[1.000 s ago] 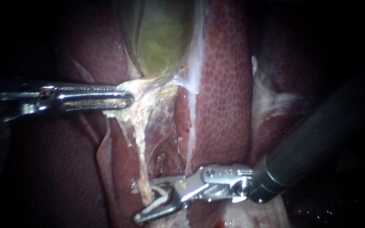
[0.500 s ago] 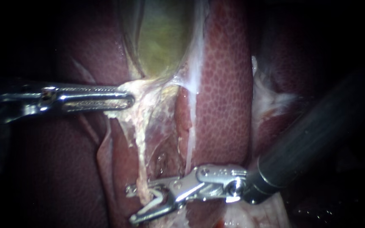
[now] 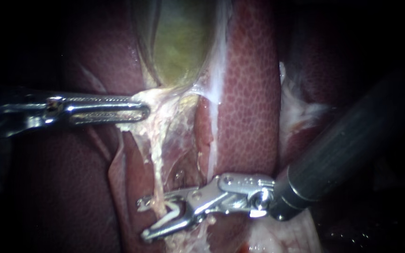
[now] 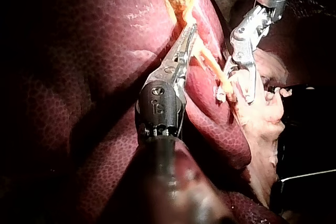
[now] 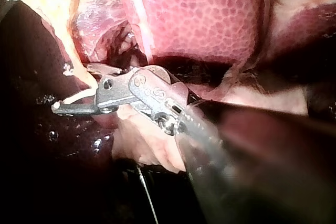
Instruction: Clipping first clip left tube
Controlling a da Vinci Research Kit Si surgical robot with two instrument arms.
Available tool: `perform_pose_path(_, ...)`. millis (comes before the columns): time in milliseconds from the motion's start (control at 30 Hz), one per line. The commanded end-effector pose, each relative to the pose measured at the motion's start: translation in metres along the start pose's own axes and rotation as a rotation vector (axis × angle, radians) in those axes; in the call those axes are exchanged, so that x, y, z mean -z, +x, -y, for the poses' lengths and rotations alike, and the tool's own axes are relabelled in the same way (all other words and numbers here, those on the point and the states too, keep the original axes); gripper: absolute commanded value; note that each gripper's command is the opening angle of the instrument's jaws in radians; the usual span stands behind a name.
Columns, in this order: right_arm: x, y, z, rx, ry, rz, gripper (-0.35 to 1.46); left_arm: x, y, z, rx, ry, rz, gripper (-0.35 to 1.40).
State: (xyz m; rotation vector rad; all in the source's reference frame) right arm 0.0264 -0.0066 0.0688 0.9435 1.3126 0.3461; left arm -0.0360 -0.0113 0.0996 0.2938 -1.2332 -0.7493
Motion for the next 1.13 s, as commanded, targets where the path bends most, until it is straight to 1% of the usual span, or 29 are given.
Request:
perform_pose_path(33,0.0000,0.0000,-0.0001,0.000,0.001,-0.003,0.46,0.0000,0.0000,0.0000,0.000,0.000,0.000,-0.35)
perform_pose_path(167,-0.0002,0.0001,-0.0003,-0.018,-0.004,-0.005,0.43,-0.0001,0.0001,0.0000,0.000,0.000,0.000,-0.35)
perform_pose_path(200,-0.0002,0.0001,-0.0004,-0.030,-0.004,-0.005,0.40,-0.0001,0.0001,0.0000,0.000,-0.001,0.000,-0.35)
perform_pose_path(233,-0.0001,0.0001,-0.0005,-0.047,-0.003,-0.005,0.31,-0.0001,0.0001,0.0000,0.000,-0.001,0.000,-0.35)
perform_pose_path(267,0.0001,0.0000,-0.0006,-0.083,0.018,0.002,0.06,-0.0001,0.0001,0.0001,0.000,-0.001,0.000,-0.35)
perform_pose_path(300,0.0004,-0.0001,-0.0006,-0.089,0.038,0.008,-0.15,-0.0001,0.0001,0.0001,0.000,-0.001,0.000,-0.35)
perform_pose_path(333,0.0006,-0.0002,-0.0007,-0.088,0.041,0.009,-0.35,-0.0001,0.0001,0.0001,0.000,-0.001,0.000,-0.35)
perform_pose_path(467,0.0010,-0.0007,-0.0014,-0.086,-0.016,-0.009,-0.35,0.0000,0.0001,0.0001,-0.001,-0.001,0.000,-0.35)
perform_pose_path(600,0.0009,-0.0010,-0.0015,-0.084,-0.017,-0.008,-0.35,0.0000,0.0001,0.0001,-0.001,0.000,0.000,-0.35)
perform_pose_path(1133,0.0009,-0.0010,-0.0014,-0.084,-0.011,-0.006,-0.35,0.0000,0.0001,0.0001,-0.006,-0.001,0.000,-0.35)
